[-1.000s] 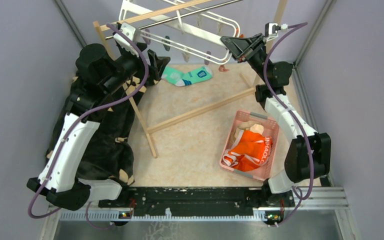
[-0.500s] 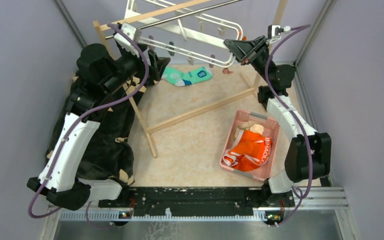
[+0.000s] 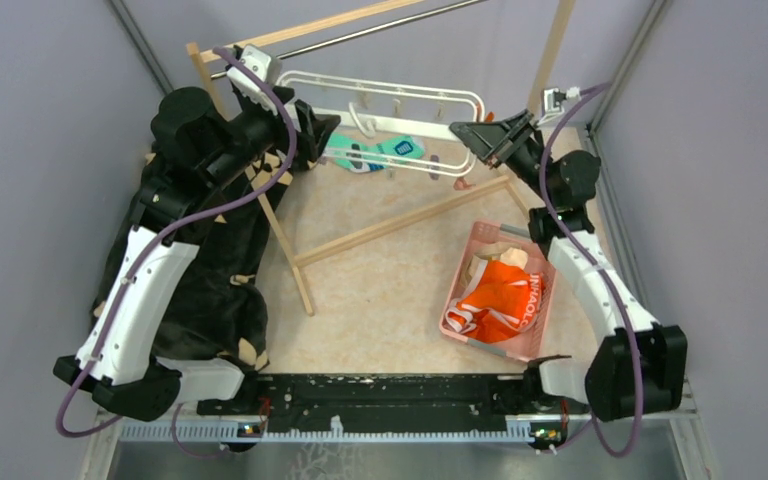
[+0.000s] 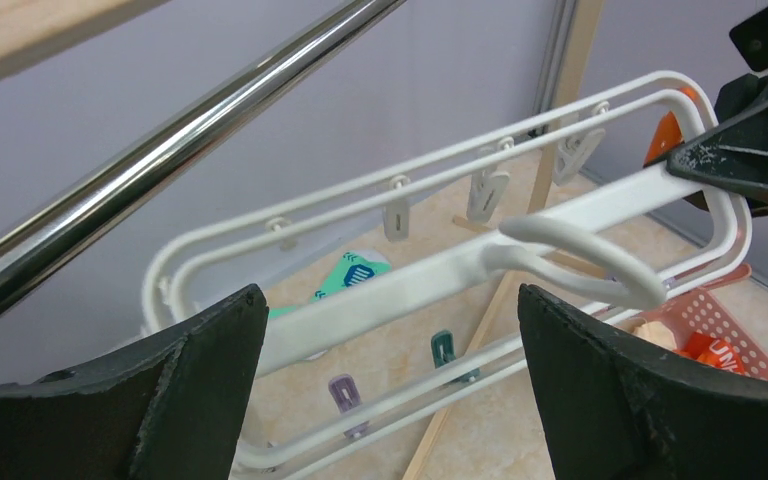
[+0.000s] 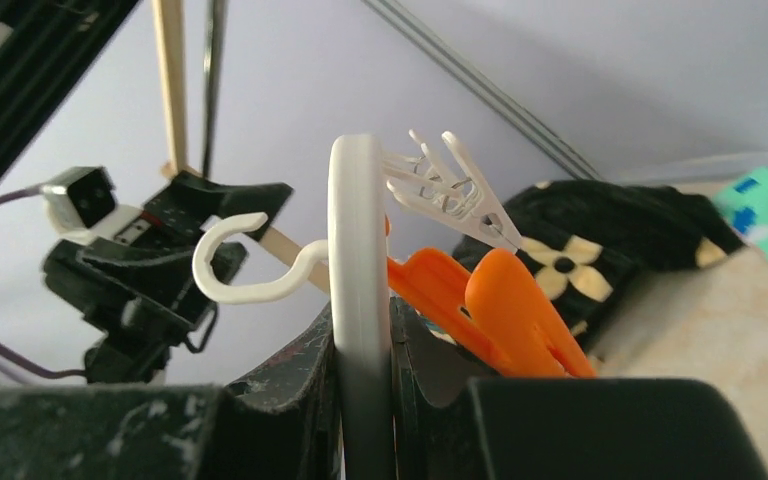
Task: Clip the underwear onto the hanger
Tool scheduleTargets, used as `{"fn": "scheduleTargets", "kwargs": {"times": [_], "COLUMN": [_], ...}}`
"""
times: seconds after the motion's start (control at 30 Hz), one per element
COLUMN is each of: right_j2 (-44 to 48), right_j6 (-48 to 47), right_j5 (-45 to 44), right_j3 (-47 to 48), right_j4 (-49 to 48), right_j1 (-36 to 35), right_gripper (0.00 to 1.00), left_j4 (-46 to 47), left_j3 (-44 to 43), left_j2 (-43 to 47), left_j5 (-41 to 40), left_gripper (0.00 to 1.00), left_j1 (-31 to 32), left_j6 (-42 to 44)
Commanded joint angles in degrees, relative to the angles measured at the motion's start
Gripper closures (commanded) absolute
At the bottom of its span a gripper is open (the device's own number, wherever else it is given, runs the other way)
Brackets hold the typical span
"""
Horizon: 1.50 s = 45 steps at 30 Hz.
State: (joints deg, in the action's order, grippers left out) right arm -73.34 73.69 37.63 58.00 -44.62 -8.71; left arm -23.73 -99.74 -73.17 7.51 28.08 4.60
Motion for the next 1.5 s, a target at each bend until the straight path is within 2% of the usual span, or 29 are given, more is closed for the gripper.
{"fn": "scheduleTargets", "kwargs": {"times": [0.0,0.13,0.27,0.47,0.57,0.7,1.0,1.37,1.47], "right_j2": [10.4,17.0,23.6,28.0,27.0,23.7,13.0,6.4,6.8], "right_j6": [-9.2,-14.4,-11.1,-4.0,-1.7,2.2,9.2,11.3,12.7], "right_j5": [-9.2,-16.6,-28.8,-50.8,-62.2,-71.3,-75.5,-77.0,-77.1], "right_j3": [-2.0,-5.3,-11.6,-22.3,-24.9,-26.8,-27.4,-25.0,-26.1], "right_j4": [11.5,23.9,28.9,25.8,23.7,20.8,11.4,13.8,16.8], "right_j1": [0.4,-0.3,-3.8,-19.7,-27.0,-33.1,-36.9,-42.8,-44.9], "right_gripper": [1.00,1.00,1.00,1.00,1.00,1.00,1.00,1.00,0.84], "left_j4": [1.2,1.4,1.5,1.7,1.1,0.9,0.5,0.9,1.1], "left_j3": [-0.3,1.2,3.0,6.2,7.4,8.7,9.3,10.4,11.0], "left_j2": [2.2,3.1,3.9,4.6,4.7,5.3,5.7,5.5,5.6], "left_j5": [1.8,2.3,2.9,3.6,3.5,4.0,4.8,5.5,5.6], "left_gripper": [0.00,0.00,0.00,0.00,0.00,0.00,0.00,0.00,0.00], "left_j1": [-0.2,-0.2,-0.2,-0.2,-0.2,-0.2,-0.2,-0.2,-0.2], "left_j6": [0.4,0.1,-0.7,-2.0,-2.4,-2.7,-2.8,-3.3,-3.4]}}
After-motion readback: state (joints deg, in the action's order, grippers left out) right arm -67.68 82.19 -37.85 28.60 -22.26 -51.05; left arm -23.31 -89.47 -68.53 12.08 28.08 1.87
